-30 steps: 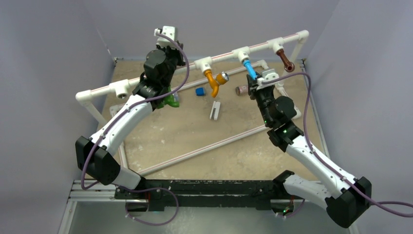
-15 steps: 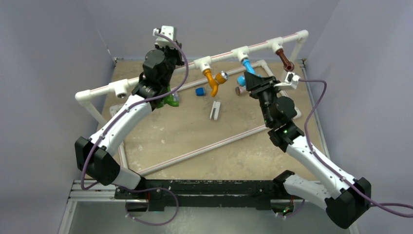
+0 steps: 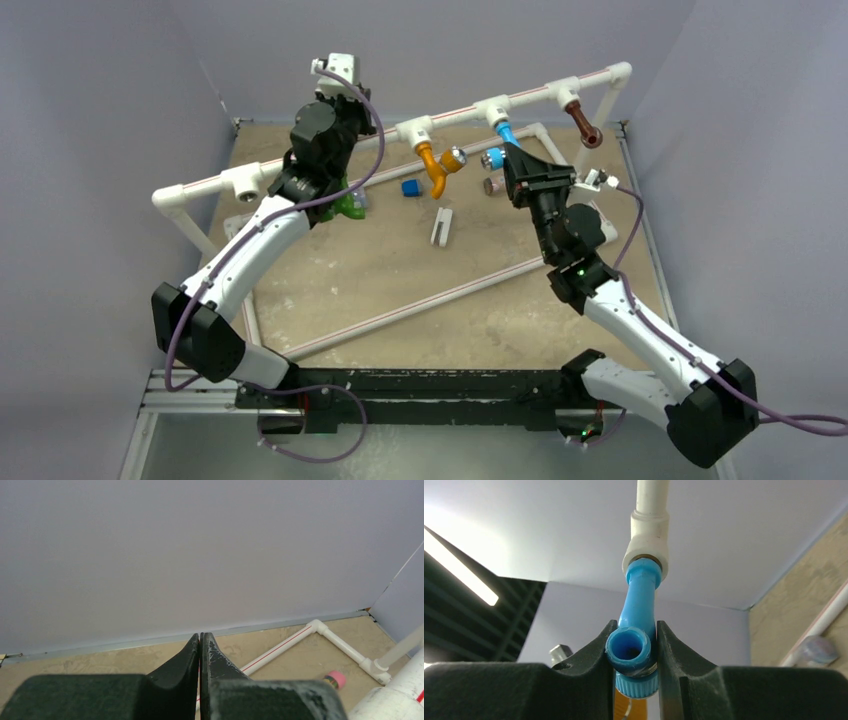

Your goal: Install the water faucets

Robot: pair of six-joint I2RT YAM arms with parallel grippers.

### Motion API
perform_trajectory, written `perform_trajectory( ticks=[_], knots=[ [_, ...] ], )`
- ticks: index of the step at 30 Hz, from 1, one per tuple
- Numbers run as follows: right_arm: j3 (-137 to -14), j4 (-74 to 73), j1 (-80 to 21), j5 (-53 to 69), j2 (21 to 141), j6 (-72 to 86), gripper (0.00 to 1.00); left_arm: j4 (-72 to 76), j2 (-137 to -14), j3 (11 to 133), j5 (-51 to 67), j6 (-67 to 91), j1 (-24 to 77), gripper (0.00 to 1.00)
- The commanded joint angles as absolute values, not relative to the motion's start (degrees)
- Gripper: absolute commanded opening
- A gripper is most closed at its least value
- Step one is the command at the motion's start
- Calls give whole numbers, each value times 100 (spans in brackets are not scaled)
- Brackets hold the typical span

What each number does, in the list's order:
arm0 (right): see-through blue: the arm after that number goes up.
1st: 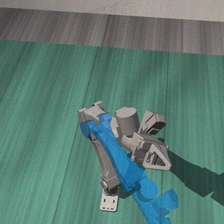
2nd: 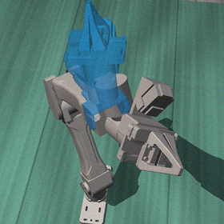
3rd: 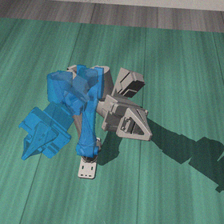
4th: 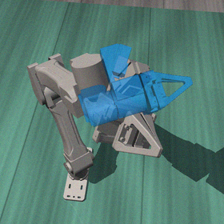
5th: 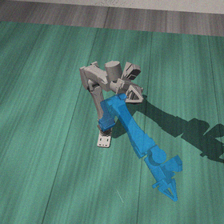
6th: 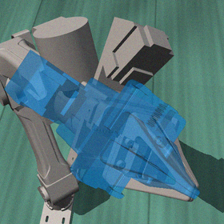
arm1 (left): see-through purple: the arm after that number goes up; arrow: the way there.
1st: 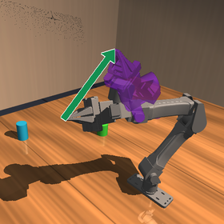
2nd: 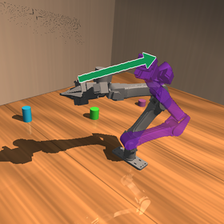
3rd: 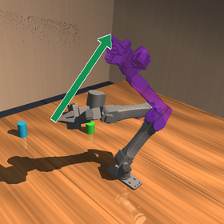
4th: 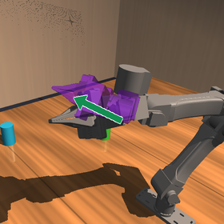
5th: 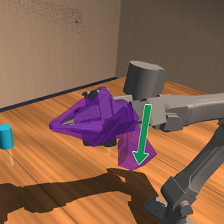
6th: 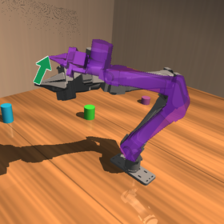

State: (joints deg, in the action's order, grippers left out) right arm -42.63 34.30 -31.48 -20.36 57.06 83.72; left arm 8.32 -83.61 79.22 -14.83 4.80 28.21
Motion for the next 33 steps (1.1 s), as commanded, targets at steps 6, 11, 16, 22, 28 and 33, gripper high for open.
perform_trajectory(
  ticks=[6, 11, 16, 22, 28, 33],
  knots=[
    [-4269, 5224, -3418, -9, 5591, 10193, 26, -1002, -8781, 7192, -1048, 272, 3072, 0],
    [-3796, 4806, -3255, -9, 5233, 9887, 57, -980, -8754, 7164, -1098, 251, 3076, 0],
    [-3246, 4469, -3080, -9, 4749, 9612, 67, -967, -8763, 7154, -1106, 238, 3070, 0],
    [-3273, 3589, -2732, 355, 4133, 8432, 73, -957, -8788, 7146, -1125, 220, 3069, 0],
    [-3950, 2168, -2645, 238, 3996, 6003, 83, -966, -8814, 7151, -1133, 213, 3072, 0],
    [-4666, 1021, -2645, -196, 4080, 3575, 87, -965, -8815, 7147, -1134, 207, 3069, 0]
  ],
)
